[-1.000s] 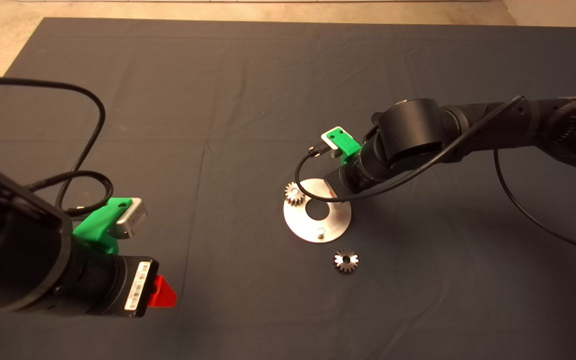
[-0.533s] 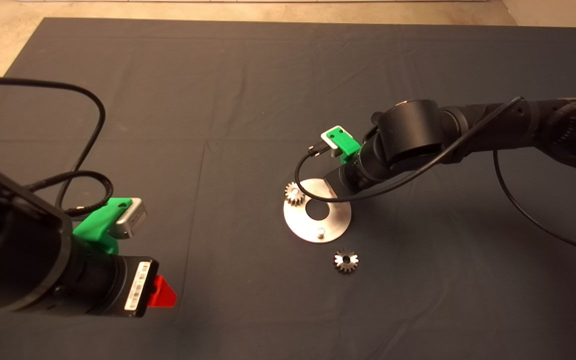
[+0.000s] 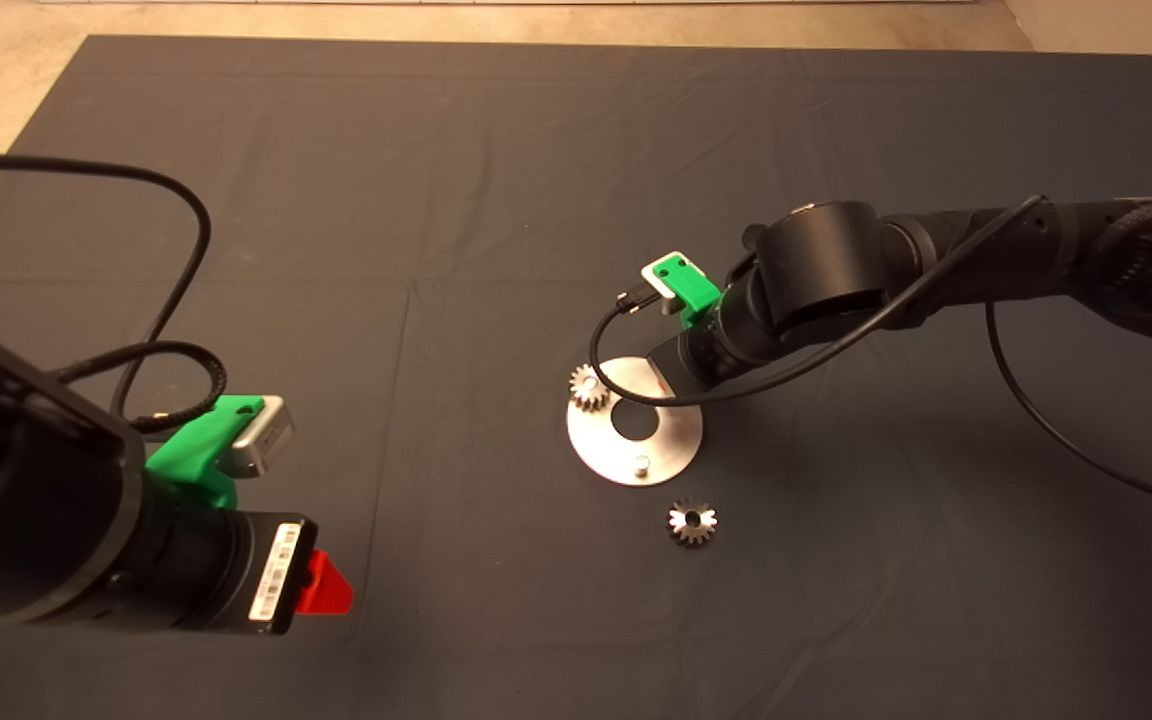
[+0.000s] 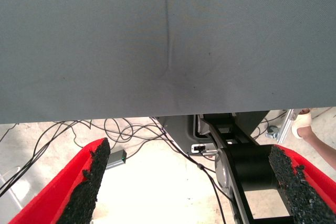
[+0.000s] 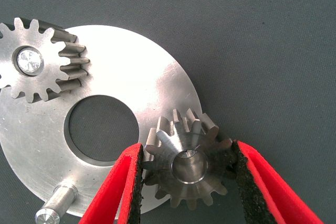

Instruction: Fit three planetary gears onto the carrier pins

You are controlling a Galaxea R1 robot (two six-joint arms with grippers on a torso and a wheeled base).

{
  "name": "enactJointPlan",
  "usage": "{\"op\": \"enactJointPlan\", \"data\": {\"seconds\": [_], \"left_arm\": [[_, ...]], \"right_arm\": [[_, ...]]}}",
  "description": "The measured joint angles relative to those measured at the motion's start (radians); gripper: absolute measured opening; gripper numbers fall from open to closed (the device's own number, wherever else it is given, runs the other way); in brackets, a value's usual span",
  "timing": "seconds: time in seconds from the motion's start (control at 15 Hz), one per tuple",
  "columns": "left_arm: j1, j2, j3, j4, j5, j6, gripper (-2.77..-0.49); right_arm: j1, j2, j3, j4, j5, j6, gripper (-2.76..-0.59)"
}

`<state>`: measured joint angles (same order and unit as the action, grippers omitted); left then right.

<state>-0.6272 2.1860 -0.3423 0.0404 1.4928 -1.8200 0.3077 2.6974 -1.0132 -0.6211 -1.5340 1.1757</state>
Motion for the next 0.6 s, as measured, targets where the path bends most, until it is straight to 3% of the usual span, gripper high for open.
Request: {"op": "enactJointPlan", "data": {"seconds": [0.6], "left_arm": [[0.0,0.0,0.0,0.0,0.0,0.0,-1.09]], "right_arm": [[-0.005,-0.005,0.029,-0.003,-0.001,0.001,-2.28]]}}
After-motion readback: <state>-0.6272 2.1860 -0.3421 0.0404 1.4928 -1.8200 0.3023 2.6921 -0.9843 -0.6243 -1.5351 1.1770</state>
